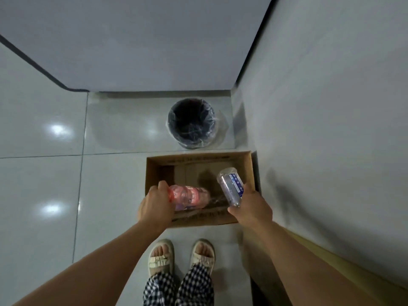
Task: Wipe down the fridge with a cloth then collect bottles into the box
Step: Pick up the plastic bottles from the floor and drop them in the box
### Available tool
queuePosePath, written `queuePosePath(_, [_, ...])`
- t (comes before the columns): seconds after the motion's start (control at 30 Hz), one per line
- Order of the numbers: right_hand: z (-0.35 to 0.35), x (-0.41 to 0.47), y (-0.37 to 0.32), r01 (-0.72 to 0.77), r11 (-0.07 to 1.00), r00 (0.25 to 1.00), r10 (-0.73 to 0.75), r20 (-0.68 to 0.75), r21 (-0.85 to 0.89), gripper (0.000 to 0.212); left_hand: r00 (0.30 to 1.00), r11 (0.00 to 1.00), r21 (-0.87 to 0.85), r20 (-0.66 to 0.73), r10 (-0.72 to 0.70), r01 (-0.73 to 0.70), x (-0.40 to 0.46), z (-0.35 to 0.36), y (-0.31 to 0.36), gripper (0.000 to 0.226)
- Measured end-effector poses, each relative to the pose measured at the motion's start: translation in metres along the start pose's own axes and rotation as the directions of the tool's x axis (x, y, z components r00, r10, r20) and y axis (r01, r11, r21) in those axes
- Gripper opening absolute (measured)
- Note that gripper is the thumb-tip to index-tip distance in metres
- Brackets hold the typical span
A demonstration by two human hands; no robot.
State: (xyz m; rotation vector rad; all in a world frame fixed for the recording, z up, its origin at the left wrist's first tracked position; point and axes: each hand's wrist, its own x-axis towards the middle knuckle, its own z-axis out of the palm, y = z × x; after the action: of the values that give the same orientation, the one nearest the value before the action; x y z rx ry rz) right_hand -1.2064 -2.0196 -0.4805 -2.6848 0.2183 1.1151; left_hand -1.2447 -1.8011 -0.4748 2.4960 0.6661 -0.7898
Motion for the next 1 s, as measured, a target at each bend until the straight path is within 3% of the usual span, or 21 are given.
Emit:
queuePosePath(0.23, [0.092,0.119,0.023,-0.022,1.0,1.0,0.022,-0.001,-0.004,0.067,0.998,0.988,-0.146,0.003,-0.059,0.058,0.105,0.115,-0.016,0.04])
queuePosePath(0.53, [0.165,0.202,0.029,-0.133,0.991,0.991,0.133,-0.008,-0.032,0.075,0.999,0.994,-0.108,0.036,-0.017,0.021,0.17,0.196,-0.036,0.039])
queuePosePath(0.63, [0.174,0.21,0.03,-0.137,0.989,0.991,0.137,0.004,-0.054,0.077,0.996,0.997,-0.072,0.085,0.02,-0.014,0.179,0.204,-0.038,0.043])
queuePosePath(0.8, [0.167,0.195,0.024,-0.118,0.982,0.992,0.125,0.036,-0.15,0.084,0.986,0.988,0.148,0.165,0.008,-0.033,0.175,0.191,-0.039,0.068])
queuePosePath(1.0, [0.129,0.137,-0.001,0.037,0.958,0.999,-0.03,0.029,-0.285,0.078,0.99,0.972,0.225,0.141,0.031,-0.063,0.141,0.136,-0.026,0.052])
